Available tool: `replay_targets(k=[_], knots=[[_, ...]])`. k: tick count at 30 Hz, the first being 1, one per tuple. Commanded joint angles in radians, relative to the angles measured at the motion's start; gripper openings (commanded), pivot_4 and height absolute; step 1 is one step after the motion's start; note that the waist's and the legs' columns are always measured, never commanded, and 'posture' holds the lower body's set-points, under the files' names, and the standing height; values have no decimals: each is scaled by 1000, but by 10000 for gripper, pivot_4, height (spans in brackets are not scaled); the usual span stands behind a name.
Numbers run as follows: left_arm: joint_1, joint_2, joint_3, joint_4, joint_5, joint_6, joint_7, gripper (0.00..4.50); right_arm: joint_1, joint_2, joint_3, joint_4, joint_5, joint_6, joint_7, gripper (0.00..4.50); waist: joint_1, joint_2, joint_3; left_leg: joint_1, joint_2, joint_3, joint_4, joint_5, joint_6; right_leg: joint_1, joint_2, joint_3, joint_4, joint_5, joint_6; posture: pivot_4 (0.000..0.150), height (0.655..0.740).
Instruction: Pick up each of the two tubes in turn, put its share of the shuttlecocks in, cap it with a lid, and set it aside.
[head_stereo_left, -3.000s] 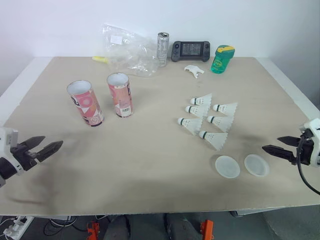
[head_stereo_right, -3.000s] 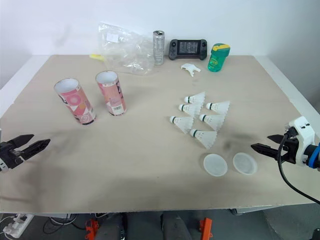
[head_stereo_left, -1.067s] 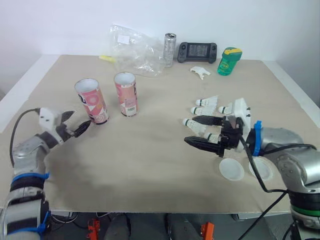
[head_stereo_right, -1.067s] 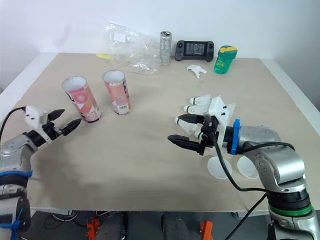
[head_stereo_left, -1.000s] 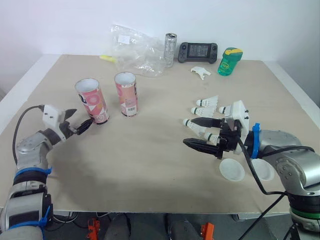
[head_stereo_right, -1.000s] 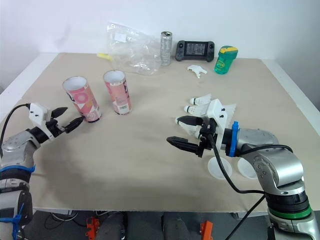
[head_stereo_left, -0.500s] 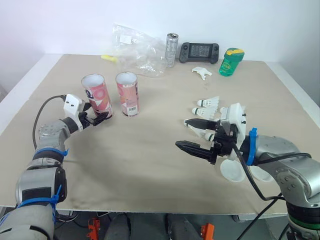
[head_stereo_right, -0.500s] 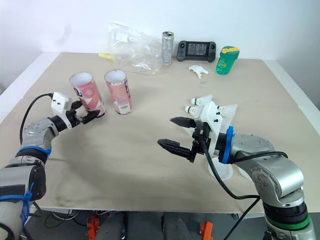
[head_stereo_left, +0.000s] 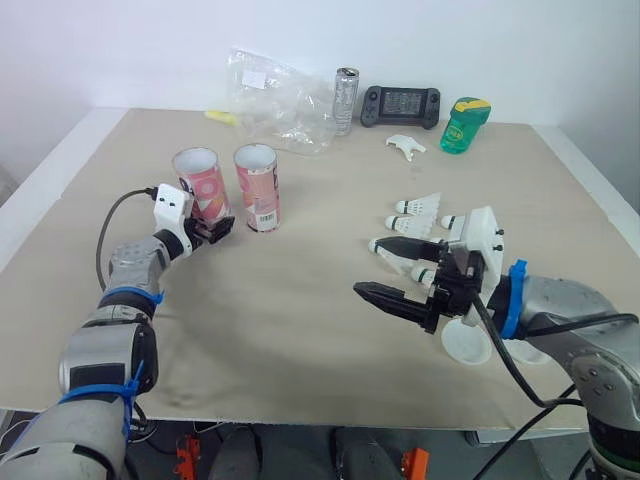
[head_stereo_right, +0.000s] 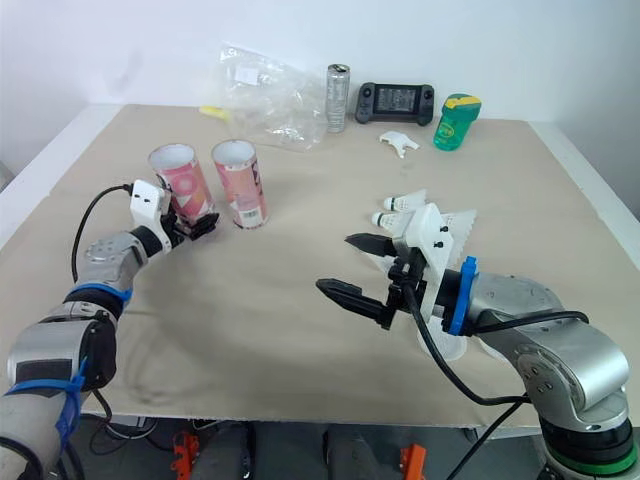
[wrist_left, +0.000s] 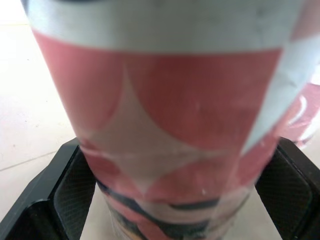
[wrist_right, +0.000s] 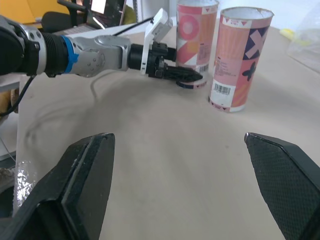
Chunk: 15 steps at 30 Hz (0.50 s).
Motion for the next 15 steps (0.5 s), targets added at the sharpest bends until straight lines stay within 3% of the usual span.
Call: replay_targets(k=[1, 3, 11, 15], knots=[[-30, 13, 20, -2, 4, -4, 27, 31470, -3, -17, -34, -33, 20, -9, -10, 45000, 0, 0, 0, 0, 0, 0, 0, 0, 0, 0, 0, 0, 0, 0, 0, 1500, 7400], [-25, 15, 14, -3, 11, -9, 25, 24662, -4, -20, -31, -32, 20, -12, -13, 45000, 0, 0, 0, 0, 0, 0, 0, 0, 0, 0, 0, 0, 0, 0, 0, 1500, 7400], [32, 44, -2, -41, 23, -74, -82, 24662, -6, -18, -18, -23, 14, -19, -13, 45000, -1, 0, 0, 0, 0, 0, 0, 0, 0, 0, 0, 0, 0, 0, -1, 1500, 7400], [76, 83, -21, -111, 2, -55, -264, 24662, 11, -20, -24, -13, 6, -25, -6, 45000, -1, 0, 0, 0, 0, -1, 0, 0, 0, 0, 0, -1, 0, 1, -2, 1500, 7400]])
